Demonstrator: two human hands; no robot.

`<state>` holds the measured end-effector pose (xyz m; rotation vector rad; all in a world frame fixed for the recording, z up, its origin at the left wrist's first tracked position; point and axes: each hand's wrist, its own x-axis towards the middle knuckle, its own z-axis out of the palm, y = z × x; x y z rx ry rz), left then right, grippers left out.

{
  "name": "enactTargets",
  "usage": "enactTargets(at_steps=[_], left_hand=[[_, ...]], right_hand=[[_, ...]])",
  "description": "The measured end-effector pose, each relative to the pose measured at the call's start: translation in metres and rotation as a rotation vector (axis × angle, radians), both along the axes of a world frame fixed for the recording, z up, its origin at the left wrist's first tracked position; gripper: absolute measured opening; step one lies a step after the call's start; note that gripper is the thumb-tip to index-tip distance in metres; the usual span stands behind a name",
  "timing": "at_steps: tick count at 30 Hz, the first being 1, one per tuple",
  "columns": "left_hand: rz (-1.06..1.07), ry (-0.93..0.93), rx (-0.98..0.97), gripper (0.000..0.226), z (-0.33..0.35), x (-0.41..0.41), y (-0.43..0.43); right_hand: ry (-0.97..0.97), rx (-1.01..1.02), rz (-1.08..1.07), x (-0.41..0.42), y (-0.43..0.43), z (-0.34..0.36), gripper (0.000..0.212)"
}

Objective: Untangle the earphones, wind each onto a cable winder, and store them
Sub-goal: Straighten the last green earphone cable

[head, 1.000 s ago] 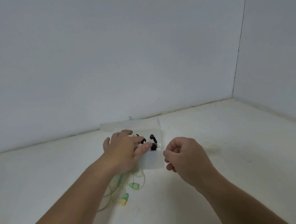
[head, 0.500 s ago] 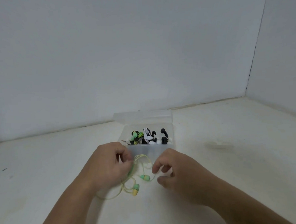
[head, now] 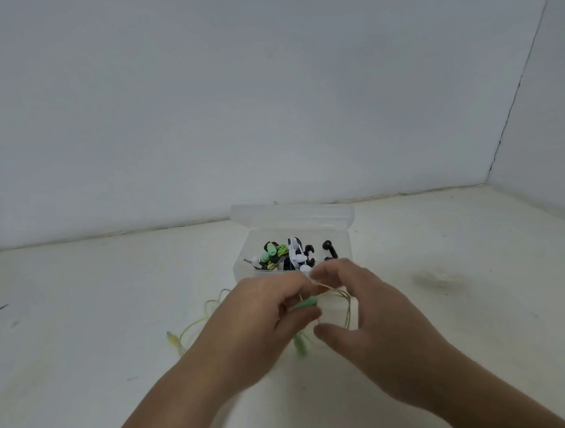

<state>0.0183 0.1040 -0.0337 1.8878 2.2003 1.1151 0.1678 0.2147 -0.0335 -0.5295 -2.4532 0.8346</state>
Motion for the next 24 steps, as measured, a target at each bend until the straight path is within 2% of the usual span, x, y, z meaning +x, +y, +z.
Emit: enactTargets(at_steps=[2, 4, 7, 10, 14, 17, 20, 22, 24], left_hand=[[-0.001, -0.085, 0.063, 0.01, 0.003, 0.006, 0.0], [0.056, -0.243, 0.142, 0.01, 0.004, 0.002, -0.001], [0.131, -0.431, 0.205, 0.008, 0.006, -0.008, -0.003], [0.183, -0.588, 0.251, 0.01, 0.009, -0.011, -0.004], [0.316, -0.569, 0.301, 0.015, 0.01, -0.011, -0.005], [0.301, -0.543, 0.29, 0.017, 0.013, -0.011, -0.006], [0.233, -0.572, 0.217, 0.018, 0.014, -0.008, -0.006], [0.237, -0.586, 0.182, 0.018, 0.013, -0.009, -0.007], [0.253, -0.609, 0.19, 0.022, 0.012, -0.011, -0.007]], right_hand=[[0.072, -0.133, -0.057, -0.001, 0.006, 0.002, 0.022], [0.168, -0.351, -0.115, 0.0, 0.013, 0.007, 0.011], [0.255, -0.561, -0.167, 0.005, 0.023, 0.014, 0.012], [0.297, -0.607, -0.201, 0.009, 0.029, 0.02, 0.014], [0.298, -0.698, -0.118, 0.015, 0.033, 0.023, 0.018], [0.372, -0.939, -0.001, 0.016, 0.033, 0.027, 0.019], [0.573, -1.185, 0.06, 0.015, 0.036, 0.031, 0.019], [0.638, -1.263, 0.088, 0.018, 0.039, 0.033, 0.023], [0.581, -1.253, 0.081, 0.023, 0.041, 0.036, 0.027]])
